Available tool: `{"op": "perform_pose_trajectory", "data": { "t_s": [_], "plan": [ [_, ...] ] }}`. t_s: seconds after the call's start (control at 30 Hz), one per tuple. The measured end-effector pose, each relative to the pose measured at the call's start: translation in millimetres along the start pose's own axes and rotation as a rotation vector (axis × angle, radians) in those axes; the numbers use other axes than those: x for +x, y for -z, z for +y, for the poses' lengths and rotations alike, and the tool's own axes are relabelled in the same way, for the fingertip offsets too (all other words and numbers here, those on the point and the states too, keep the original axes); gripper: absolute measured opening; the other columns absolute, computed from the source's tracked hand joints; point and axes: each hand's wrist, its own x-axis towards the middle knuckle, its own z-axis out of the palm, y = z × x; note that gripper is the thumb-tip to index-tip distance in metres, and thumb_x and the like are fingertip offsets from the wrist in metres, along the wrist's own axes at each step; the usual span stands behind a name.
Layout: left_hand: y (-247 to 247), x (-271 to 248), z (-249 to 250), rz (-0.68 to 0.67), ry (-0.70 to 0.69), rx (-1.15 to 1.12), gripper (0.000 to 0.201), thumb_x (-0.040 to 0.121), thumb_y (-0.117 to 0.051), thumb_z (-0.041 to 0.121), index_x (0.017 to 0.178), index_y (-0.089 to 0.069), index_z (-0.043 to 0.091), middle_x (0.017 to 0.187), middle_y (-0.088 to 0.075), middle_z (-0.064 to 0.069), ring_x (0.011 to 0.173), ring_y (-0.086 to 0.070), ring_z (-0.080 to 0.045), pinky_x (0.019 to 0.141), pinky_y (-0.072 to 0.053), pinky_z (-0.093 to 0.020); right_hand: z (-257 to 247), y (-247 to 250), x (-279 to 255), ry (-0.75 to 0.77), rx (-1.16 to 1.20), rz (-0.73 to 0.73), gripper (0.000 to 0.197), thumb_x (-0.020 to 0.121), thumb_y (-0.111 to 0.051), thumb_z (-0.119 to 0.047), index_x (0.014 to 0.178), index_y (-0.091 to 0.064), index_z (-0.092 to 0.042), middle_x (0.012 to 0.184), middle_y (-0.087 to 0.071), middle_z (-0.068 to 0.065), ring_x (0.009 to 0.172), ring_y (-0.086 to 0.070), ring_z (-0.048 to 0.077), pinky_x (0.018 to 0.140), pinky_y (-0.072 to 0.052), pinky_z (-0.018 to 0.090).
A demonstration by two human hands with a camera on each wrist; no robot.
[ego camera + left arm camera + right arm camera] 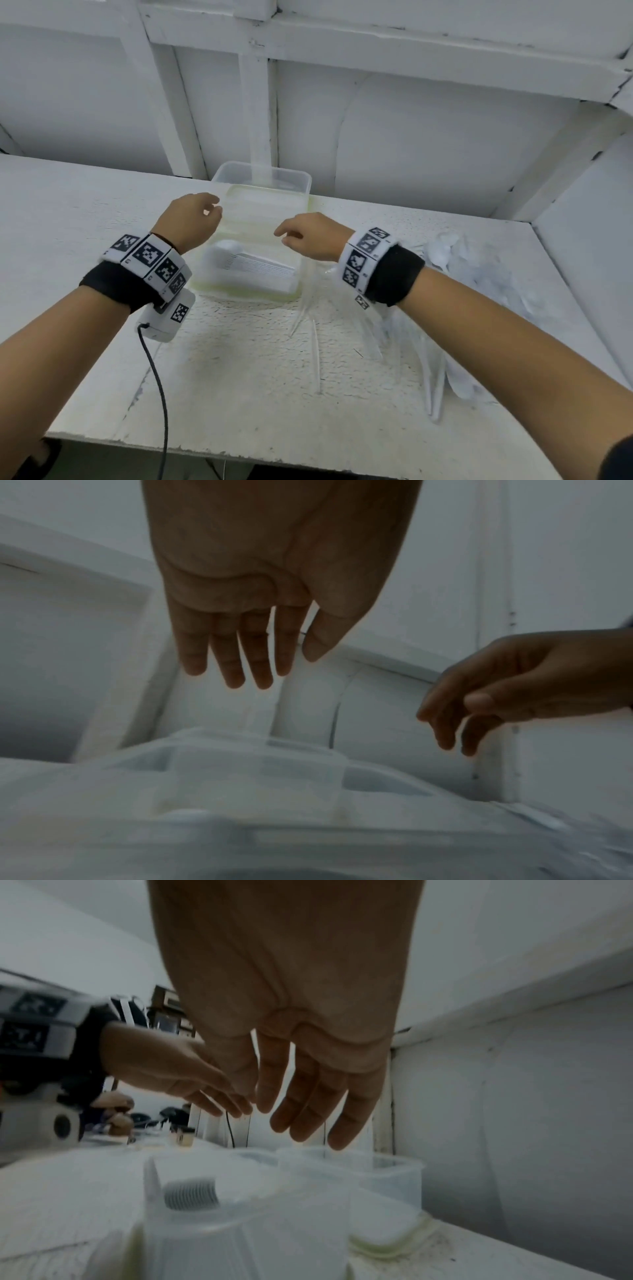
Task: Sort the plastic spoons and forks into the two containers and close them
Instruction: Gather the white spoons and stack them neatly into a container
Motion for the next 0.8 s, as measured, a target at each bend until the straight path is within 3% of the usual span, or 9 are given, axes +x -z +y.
{"op": "perform_pose_trajectory", "data": {
  "t_s": [0.17, 0.33, 0.4, 0.5, 0.6, 0.67, 0.7, 0.73, 0.8],
  "plan": [
    [-29.0, -40.0, 63.8, -0.033, -0.345, -0.124, 0.028, 0.096, -0.048, 0.018, 0.118, -0.062, 0.009, 0.115, -0.063, -0.007, 0.097, -0.055, -0.015, 0.086, -0.037, -0.021, 35.2, 13.1, -85.4, -0.057, 0.041, 0.120, 0.030, 0.097, -0.046, -0.021, 0.124, -0.058, -0.015, 0.119, -0.061, 0.002, 0.108, -0.054, 0.014, 0.081, -0.031, 0.014],
    [-83.1, -76.5, 118.6, -0.275, -0.646, -0.173, 0.023, 0.094, -0.052, 0.018, 0.112, -0.066, 0.011, 0.106, -0.066, -0.003, 0.085, -0.053, -0.005, 0.078, -0.041, -0.012, 76.8, -8.7, -163.8, -0.194, 0.058, 0.114, 0.030, 0.095, -0.050, -0.023, 0.123, -0.059, -0.016, 0.111, -0.064, 0.001, 0.098, -0.058, 0.013, 0.085, -0.040, 0.017],
    [-106.0, -91.4, 133.8, -0.372, -0.756, -0.136, 0.023, 0.094, -0.052, 0.020, 0.111, -0.066, 0.014, 0.106, -0.065, -0.002, 0.088, -0.055, -0.008, 0.078, -0.039, -0.013, 91.9, -21.2, -190.6, -0.249, 0.059, 0.127, 0.029, 0.095, -0.050, -0.022, 0.122, -0.060, -0.018, 0.105, -0.063, -0.001, 0.090, -0.056, 0.008, 0.083, -0.041, 0.016],
    [-138.3, -113.4, 148.4, -0.484, -0.908, -0.075, 0.024, 0.094, -0.052, 0.020, 0.113, -0.065, 0.014, 0.112, -0.061, -0.005, 0.101, -0.057, -0.019, 0.087, -0.041, -0.024, 113.3, -39.9, -225.4, -0.327, 0.055, 0.164, 0.023, 0.094, -0.051, -0.019, 0.114, -0.063, -0.018, 0.092, -0.053, -0.012, 0.081, -0.047, 0.001, 0.073, -0.033, 0.011],
    [-156.0, -130.9, 160.3, -0.476, -1.122, 0.025, 0.023, 0.086, -0.057, 0.016, 0.104, -0.069, 0.008, 0.105, -0.065, -0.012, 0.091, -0.064, -0.028, 0.076, -0.052, -0.030, 126.9, -60.5, -252.4, -0.373, -0.011, 0.141, 0.021, 0.090, -0.054, -0.015, 0.107, -0.065, -0.020, 0.091, -0.043, -0.008, 0.084, -0.044, 0.007, 0.075, -0.035, 0.020],
    [-166.2, -134.6, 165.1, -0.466, -1.203, 0.077, 0.030, 0.082, -0.049, 0.021, 0.099, -0.069, 0.007, 0.099, -0.068, -0.013, 0.084, -0.067, -0.028, 0.068, -0.055, -0.031, 129.2, -73.7, -264.6, -0.331, -0.104, 0.189, 0.026, 0.079, -0.066, -0.012, 0.102, -0.068, -0.023, 0.088, -0.045, -0.002, 0.081, -0.049, 0.017, 0.070, -0.043, 0.029],
    [-170.6, -134.8, 167.0, -0.471, -1.228, 0.098, 0.035, 0.082, -0.043, 0.023, 0.099, -0.069, 0.007, 0.098, -0.068, -0.012, 0.084, -0.068, -0.027, 0.068, -0.055, -0.031, 130.9, -81.1, -268.8, -0.295, -0.155, 0.212, 0.031, 0.068, -0.074, -0.010, 0.095, -0.070, -0.025, 0.083, -0.047, 0.000, 0.074, -0.052, 0.021, 0.061, -0.045, 0.033],
    [-173.4, -135.2, 169.1, -0.476, -1.245, 0.124, 0.037, 0.081, -0.040, 0.025, 0.098, -0.069, 0.009, 0.096, -0.069, -0.010, 0.084, -0.068, -0.025, 0.068, -0.055, -0.032, 131.7, -87.0, -271.5, -0.280, -0.212, 0.228, 0.037, 0.057, -0.079, -0.008, 0.088, -0.070, -0.027, 0.079, -0.049, 0.001, 0.067, -0.053, 0.023, 0.052, -0.045, 0.033],
    [-176.0, -136.3, 171.5, -0.490, -1.260, 0.189, 0.038, 0.081, -0.037, 0.027, 0.093, -0.070, 0.013, 0.088, -0.070, -0.004, 0.079, -0.068, -0.021, 0.068, -0.054, -0.030, 130.1, -94.1, -272.6, -0.277, -0.320, 0.249, 0.044, 0.043, -0.084, -0.008, 0.078, -0.069, -0.030, 0.076, -0.050, 0.002, 0.062, -0.053, 0.022, 0.045, -0.041, 0.030]
  ]
}}
